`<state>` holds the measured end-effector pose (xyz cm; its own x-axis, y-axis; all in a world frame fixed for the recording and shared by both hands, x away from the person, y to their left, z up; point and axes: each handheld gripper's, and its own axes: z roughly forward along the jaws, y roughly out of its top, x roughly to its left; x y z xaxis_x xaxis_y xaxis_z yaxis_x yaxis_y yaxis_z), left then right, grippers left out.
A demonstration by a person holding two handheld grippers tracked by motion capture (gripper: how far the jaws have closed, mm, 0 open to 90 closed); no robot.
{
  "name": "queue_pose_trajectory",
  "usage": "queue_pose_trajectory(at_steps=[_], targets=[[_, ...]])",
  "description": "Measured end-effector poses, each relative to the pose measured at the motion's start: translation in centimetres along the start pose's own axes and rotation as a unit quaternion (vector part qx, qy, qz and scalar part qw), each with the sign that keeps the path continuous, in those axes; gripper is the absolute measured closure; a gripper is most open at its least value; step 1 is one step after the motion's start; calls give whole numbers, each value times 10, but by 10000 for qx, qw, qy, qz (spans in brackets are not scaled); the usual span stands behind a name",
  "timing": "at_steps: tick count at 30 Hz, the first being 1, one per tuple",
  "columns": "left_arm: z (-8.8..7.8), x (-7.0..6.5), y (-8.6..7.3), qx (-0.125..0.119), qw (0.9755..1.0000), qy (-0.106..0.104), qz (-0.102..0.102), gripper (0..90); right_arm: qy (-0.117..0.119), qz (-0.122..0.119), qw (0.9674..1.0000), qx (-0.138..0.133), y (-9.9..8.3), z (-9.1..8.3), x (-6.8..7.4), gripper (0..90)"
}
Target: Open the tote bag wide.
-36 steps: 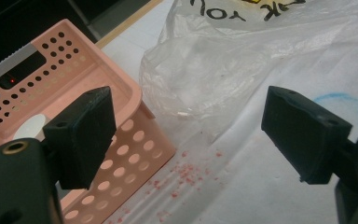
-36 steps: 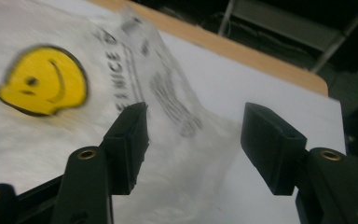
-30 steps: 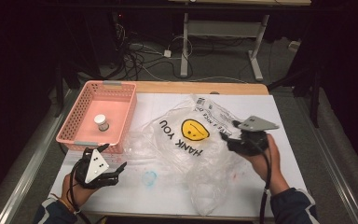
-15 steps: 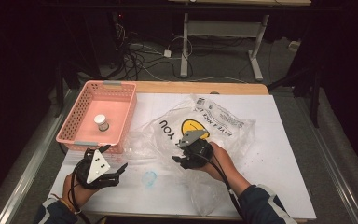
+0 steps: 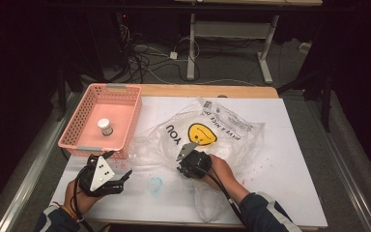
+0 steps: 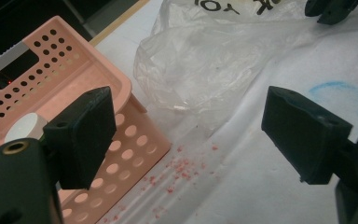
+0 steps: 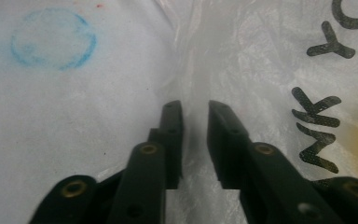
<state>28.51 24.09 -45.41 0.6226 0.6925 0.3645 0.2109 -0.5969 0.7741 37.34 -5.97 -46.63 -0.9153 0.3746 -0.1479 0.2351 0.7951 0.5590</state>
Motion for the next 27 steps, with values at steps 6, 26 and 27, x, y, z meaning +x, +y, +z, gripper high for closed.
queue_pose_trajectory(at_steps=[6, 26, 27], targets=[[0, 1, 0, -6, 10000, 5, -12, 172, -222, 36, 9996, -170, 0, -8, -2, 900], [-15, 49, 23, -350, 9966, 512, -544, 175, -1755, 539, 9633, -1958, 13, -108, -35, 900], [-15, 49, 23, -350, 9966, 512, -544, 175, -1774, 559, 9610, -2044, 14, -112, -37, 900]])
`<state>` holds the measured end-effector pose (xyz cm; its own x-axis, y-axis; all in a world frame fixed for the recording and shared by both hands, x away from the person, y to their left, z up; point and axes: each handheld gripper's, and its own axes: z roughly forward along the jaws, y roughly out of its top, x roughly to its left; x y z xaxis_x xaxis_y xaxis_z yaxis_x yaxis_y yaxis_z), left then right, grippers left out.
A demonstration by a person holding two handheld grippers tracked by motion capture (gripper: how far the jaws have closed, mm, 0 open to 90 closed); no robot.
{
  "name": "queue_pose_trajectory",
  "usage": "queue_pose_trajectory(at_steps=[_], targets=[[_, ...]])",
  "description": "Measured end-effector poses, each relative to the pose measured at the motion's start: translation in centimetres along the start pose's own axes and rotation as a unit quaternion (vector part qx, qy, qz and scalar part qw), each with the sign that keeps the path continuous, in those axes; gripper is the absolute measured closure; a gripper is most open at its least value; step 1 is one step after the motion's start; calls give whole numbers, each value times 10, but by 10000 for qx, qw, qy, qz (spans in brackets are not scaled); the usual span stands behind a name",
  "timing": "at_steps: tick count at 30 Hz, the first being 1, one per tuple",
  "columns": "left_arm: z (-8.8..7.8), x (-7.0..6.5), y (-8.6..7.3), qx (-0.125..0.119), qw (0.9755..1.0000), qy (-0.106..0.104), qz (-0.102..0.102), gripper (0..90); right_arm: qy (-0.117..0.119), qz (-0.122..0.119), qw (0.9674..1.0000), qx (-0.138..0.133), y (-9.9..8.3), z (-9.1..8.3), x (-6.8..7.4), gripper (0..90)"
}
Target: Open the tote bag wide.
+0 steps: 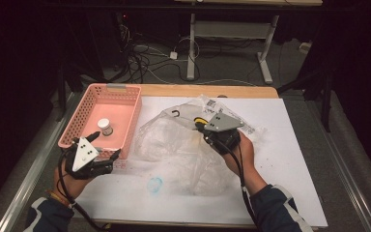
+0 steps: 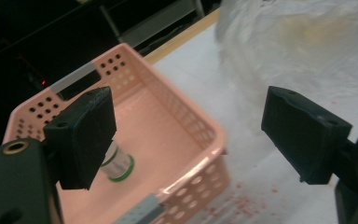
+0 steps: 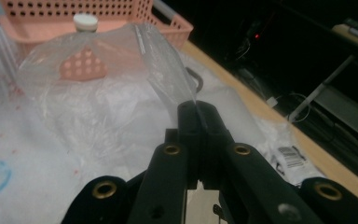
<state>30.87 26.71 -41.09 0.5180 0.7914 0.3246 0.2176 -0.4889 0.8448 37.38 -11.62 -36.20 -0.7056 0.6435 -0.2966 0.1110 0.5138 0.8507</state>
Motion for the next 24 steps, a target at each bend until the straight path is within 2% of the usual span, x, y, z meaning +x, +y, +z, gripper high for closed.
queue_pose_trajectory(at_steps=[2, 3, 5, 6, 8, 9, 10, 11, 15, 18, 20, 22, 23, 24], targets=[[3, 14, 6, 170, 9997, 102, -131, 174, -27, 34, 9999, -109, 4, -4, -3, 900], [3, 14, 6, 170, 9997, 102, -131, 174, -44, 53, 9998, -164, 6, -6, -5, 900], [7, 23, 13, 299, 9994, 160, -94, 169, -38, 64, 9997, -211, 7, -7, -6, 900], [9, 27, 17, 349, 9993, 95, -88, 169, -33, 71, 9997, -218, 7, -7, -7, 900], [17, 36, 24, 482, 9987, 150, -20, 170, 37, 96, 9998, -182, 6, -5, -7, 900], [23, 40, 26, 510, 9986, 122, -63, 169, 44, 104, 9998, -177, 6, -5, -7, 900], [36, 50, 29, 681, 9975, 52, -179, 170, 78, 136, 9997, -179, 5, -4, -8, 900], [36, 50, 29, 681, 9975, 52, -179, 170, 105, 138, 9997, -173, 5, -4, -8, 900], [65, 65, 30, 1090, 9939, 92, -112, 172, 144, 145, 9997, -160, 3, -3, -7, 900], [79, 76, 31, 1229, 9923, 137, -45, 173, 197, 109, 9996, -159, 2, -3, -6, 900], [87, 87, 30, 1316, 9910, 111, -225, 181, 226, 110, 9995, -176, 2, -3, -5, 900], [98, 96, 27, 1551, 9871, 34, -393, 189, 300, 116, 9993, -189, 1, -2, -5, 900], [110, 102, 23, 1996, 9787, -168, -457, 202, 309, 67, 9993, -188, 1, -1, -4, 900], [110, 102, 23, 1996, 9787, -168, -457, 207, 315, 58, 9993, -186, 1, -2, -3, 900]])
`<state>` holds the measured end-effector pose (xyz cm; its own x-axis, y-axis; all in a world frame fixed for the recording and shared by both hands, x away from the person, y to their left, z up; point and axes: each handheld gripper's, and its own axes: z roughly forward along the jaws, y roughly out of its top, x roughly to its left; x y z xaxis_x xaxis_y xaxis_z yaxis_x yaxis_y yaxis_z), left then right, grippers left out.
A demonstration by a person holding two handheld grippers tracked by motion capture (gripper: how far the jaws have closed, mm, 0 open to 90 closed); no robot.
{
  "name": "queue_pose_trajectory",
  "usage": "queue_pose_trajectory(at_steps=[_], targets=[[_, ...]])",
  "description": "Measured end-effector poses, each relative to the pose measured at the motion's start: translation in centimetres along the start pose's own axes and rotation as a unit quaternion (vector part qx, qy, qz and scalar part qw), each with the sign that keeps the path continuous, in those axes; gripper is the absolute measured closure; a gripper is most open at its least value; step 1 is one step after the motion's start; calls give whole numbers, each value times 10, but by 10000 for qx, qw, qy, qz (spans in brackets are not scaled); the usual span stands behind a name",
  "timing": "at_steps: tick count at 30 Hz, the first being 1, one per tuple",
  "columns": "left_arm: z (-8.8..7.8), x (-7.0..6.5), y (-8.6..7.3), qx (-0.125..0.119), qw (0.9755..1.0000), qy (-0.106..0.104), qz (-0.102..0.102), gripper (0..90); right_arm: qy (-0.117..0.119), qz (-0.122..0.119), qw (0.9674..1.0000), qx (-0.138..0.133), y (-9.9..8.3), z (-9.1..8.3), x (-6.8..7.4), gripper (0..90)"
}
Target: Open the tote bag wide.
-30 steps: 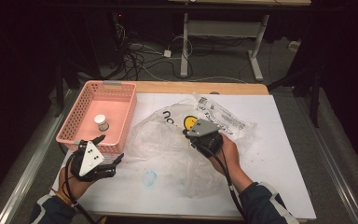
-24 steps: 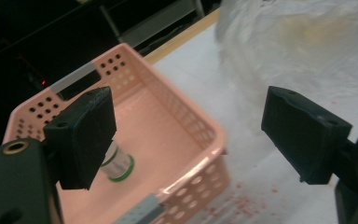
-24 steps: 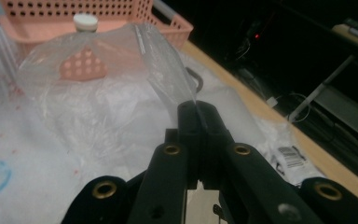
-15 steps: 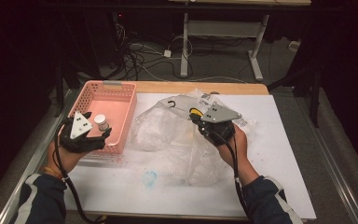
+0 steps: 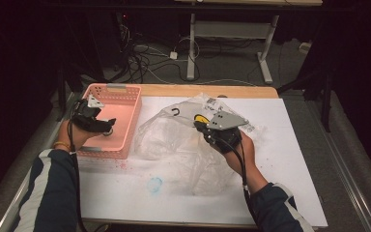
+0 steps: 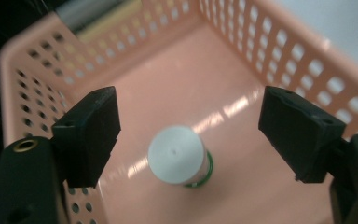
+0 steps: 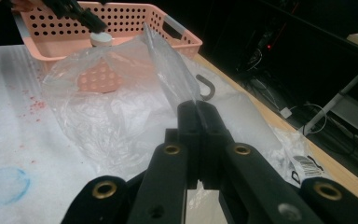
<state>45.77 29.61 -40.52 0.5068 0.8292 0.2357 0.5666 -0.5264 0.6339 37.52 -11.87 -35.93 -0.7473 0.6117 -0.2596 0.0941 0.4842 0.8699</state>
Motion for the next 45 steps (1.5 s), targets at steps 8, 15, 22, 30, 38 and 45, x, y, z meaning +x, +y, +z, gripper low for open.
queue_pose_trajectory(at_steps=[8, 15, 22, 30, 38, 45], targets=[[39, 17, 2, 1134, 9926, -179, -400, 319, 107, 2, 9999, -67, -1, -6, -1, 900], [46, 17, 2, 1301, 9904, -275, -371, 424, 122, 21, 9999, -36, -6, -8, -3, 900], [47, 13, 4, 1445, 9891, -230, -160, 480, 157, 6, 9999, 8, -8, -8, -2, 900], [34, 10, 3, 1054, 9943, -91, -105, 481, 101, 34, 9999, 10, -9, -7, -2, 900], [19, 6, 7, 522, 9985, -64, -160, 482, 96, 2, 9999, 55, -9, -5, 0, 900], [-7, -11, 15, -97, 9999, -83, -46, 482, 78, 40, 9999, 66, -10, -4, -1, 900]])
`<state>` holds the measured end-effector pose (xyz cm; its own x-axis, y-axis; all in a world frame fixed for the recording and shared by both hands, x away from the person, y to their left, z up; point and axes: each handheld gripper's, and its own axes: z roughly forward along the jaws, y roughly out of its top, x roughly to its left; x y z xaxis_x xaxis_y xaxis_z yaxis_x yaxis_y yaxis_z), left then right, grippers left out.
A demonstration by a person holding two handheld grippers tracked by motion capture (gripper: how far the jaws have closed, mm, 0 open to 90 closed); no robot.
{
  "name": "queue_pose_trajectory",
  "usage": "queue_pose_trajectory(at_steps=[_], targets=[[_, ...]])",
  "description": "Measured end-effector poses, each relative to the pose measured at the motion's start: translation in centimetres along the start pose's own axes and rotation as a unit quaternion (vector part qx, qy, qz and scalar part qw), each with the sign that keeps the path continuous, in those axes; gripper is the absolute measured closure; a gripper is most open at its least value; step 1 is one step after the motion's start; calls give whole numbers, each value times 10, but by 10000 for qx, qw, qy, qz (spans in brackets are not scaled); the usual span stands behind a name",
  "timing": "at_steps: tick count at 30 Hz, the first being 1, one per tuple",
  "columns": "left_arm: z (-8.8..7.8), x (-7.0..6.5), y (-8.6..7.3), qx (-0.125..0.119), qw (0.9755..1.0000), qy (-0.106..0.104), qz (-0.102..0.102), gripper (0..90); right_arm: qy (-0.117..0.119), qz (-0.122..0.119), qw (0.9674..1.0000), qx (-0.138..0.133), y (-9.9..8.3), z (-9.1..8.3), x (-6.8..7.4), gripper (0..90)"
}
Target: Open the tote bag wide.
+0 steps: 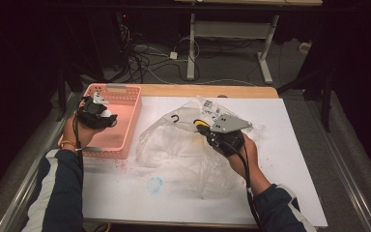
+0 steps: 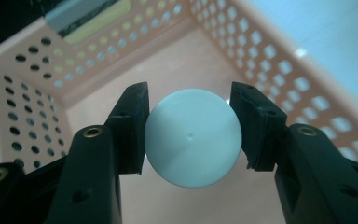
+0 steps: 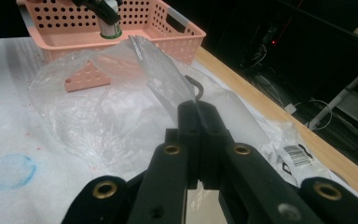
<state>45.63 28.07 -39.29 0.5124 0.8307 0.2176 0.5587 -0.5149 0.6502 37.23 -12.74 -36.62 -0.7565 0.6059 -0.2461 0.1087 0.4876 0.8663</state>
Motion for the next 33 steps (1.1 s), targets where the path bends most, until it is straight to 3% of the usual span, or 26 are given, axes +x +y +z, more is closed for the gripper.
queue_pose_trajectory(at_steps=[1, 3, 5, 10, 16, 23, 27, 29, 33], targets=[[0, 0, 0, 0, 10000, 0, 0, 482, -5, 4, 10000, 4, 0, 0, 0, 900], [-14, -9, 2, -304, 9995, -39, 84, 482, -9, 9, 10000, 5, 0, 0, 0, 900], [-19, -13, 2, -414, 9991, -69, 102, 482, -7, 8, 10000, 12, 0, 0, 0, 900], [-42, -32, 1, -998, 9946, -183, 219, 482, -29, -4, 10000, -1, 0, 0, -2, 900], [-64, -61, -2, -1590, 9855, -405, 434, 482, -122, 47, 9999, -105, 3, -6, -6, 900], [-86, -97, -2, -1963, 9750, -574, 870, 482, -153, 48, 9999, -46, 1, -6, -6, 900], [-99, -114, -2, -2188, 9669, -709, 1101, 482, -156, 85, 9998, -15, -1, -5, -7, 900], [-104, -123, 0, -2291, 9620, -905, 1178, 482, -123, 103, 9999, -19, -1, -6, -7, 900], [-103, -149, 5, -2368, 9525, -1111, 1561, 482, -122, 62, 9999, -20, 0, -6, -4, 900]])
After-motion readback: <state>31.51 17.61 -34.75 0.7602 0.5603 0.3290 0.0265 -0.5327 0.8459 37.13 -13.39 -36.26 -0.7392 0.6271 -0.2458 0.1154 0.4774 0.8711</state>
